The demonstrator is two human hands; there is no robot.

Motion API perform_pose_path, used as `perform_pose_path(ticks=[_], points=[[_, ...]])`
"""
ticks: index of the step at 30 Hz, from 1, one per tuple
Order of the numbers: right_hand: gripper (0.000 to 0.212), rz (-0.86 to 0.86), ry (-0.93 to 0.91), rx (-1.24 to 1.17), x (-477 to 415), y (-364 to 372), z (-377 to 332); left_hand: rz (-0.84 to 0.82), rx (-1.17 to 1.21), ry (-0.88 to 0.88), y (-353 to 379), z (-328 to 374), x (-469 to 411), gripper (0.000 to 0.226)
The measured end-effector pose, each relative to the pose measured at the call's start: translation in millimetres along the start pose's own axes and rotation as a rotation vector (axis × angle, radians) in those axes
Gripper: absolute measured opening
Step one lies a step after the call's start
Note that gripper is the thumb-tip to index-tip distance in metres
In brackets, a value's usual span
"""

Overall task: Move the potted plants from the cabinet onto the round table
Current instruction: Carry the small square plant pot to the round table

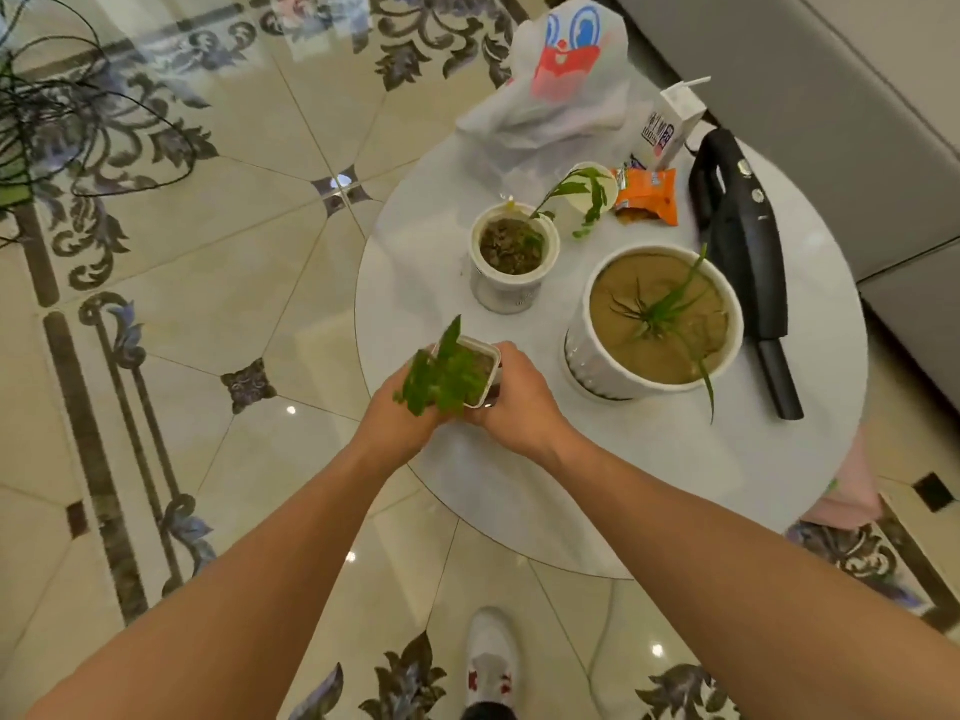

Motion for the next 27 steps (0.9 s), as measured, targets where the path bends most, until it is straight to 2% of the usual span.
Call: perform_pose_path(ticks=[2, 3, 6, 9, 12, 18, 22, 27], points=[[0.067, 0.017, -0.012, 0.000, -12, 4, 2, 0.020, 0.017, 0.004, -3, 3, -4, 0.014], [0.065, 0.013, -0.014, -0.007, -15, 5, 1, 0.044, 0.016, 0.030, -6, 2, -7, 0.015], [0.061, 0.024, -0.008, -0.018, -24, 6, 3, 0.048, -0.073, 0.063, -11, -8, -23, 0.036], [0.065, 0.029, -0.005, -0.043, -29, 7, 2, 0.036, 0.000, 0.074, -15, -16, -35, 0.045], [0.061, 0.029, -0.011, -0.073, -32, 3, 2, 0.066, 0.032, 0.127, -15, -11, -37, 0.048], [0.061, 0.009, 0.014, -0.114, -31, 1, 3, 0.083, 0.070, 0.100, -11, -8, -34, 0.046], [0.059, -0.002, 0.023, -0.156, -25, 0, 7, 0.084, 0.074, 0.172, -7, -9, -33, 0.049], [0.056, -0.036, 0.041, -0.225, -20, 2, 12, 0.098, 0.095, 0.207, -4, -13, -31, 0.066]])
Point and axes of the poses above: each hand's wrist, its own x-axis away from the middle knuckle, its own y-axis out of the palm, z = x × y, the point moved 2 cm from there along -x, towards the middle knuckle, and after that the axes turned 14 degrees about -z, right-handed, at the moved point
